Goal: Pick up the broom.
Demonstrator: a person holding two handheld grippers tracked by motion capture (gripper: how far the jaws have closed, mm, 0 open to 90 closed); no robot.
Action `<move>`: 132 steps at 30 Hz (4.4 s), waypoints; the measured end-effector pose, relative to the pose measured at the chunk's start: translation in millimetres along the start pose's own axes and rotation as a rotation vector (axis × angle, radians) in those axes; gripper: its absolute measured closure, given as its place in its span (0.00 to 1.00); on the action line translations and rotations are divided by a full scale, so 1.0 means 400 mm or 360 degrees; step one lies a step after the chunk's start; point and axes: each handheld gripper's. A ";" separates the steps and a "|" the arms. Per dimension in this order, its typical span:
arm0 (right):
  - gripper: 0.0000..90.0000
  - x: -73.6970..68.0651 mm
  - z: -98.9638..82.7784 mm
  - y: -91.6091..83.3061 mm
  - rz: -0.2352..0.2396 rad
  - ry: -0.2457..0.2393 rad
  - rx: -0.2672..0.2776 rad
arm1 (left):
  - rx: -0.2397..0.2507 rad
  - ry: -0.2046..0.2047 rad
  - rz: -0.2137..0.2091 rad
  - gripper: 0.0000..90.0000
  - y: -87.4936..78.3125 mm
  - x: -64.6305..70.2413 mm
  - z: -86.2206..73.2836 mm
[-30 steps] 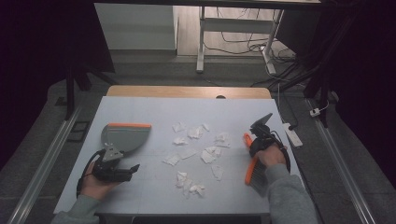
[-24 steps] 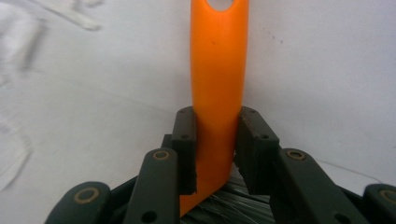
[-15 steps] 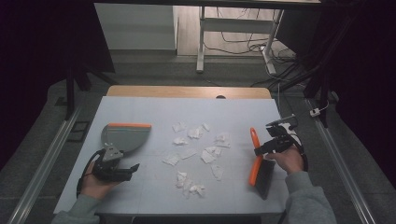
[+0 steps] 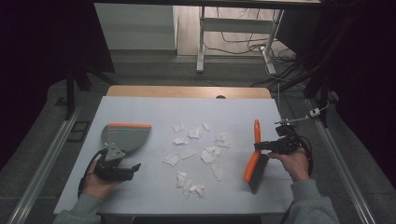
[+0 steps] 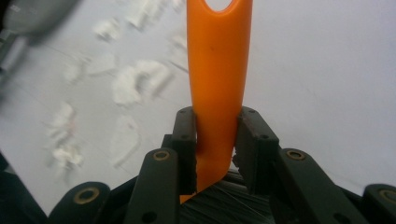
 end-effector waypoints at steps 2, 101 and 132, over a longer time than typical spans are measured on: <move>0.78 -0.005 0.001 -0.006 0.0055 -0.0030 0.0064 | -0.0001 0.0002 0.0003 0.22 0.001 0.001 0.002; 0.54 -0.281 0.010 0.157 0.0373 -0.0330 0.0707 | 0.0266 0.0365 -0.0389 0.87 0.055 0.248 0.241; 0.36 -0.422 0.006 0.105 -0.0157 -0.1194 0.0215 | -0.0120 0.0725 -0.0288 0.87 0.026 0.276 0.267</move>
Point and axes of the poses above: each handheld gripper's, and its own axes: y roughly forward along the jaws, z roughly out of its top, x roughly to its right, and after that the axes turned 11 degrees about -x, right-handed
